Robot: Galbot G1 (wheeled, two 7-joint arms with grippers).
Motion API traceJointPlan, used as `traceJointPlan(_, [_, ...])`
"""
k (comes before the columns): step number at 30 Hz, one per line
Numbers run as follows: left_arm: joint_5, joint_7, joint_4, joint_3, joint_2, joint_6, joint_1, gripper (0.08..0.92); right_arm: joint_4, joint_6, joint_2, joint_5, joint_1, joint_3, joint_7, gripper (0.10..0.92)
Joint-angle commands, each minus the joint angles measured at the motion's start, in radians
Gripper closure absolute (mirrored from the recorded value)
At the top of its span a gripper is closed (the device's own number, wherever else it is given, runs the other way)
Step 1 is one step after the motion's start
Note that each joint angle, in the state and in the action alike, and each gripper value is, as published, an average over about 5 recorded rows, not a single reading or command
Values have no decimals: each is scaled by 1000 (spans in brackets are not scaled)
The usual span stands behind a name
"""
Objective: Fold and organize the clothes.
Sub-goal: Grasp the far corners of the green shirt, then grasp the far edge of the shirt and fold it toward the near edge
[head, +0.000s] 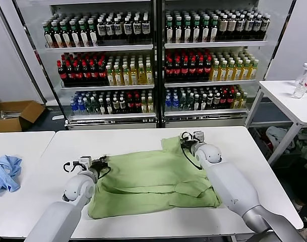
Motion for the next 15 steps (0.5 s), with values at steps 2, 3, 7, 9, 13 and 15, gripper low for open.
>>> traceJointPlan(2, [-123, 2, -335, -109, 57, -48, 156, 909, 375, 39, -156, 72, -186, 113, 27, 918])
traceJointPlan(3, [-128, 2, -361, -120, 58, -47, 178, 909, 415, 37, -178, 78, -217, 131, 31, 918])
traceJointPlan(7, [-134, 1, -453, -160, 60, -42, 272, 909, 559, 34, -254, 87, -343, 214, 49, 918])
traceJointPlan(9, [-132, 3, -489, -179, 62, -37, 321, 909, 633, 30, -282, 87, -429, 266, 58, 918])
traceJointPlan(13, [-104, 12, -525, -208, 72, -19, 400, 909, 768, 11, -312, 68, -629, 369, 67, 918])
traceJointPlan(15, [-69, 22, -530, -211, 80, -4, 432, 909, 819, 0, -313, 51, -717, 419, 69, 918])
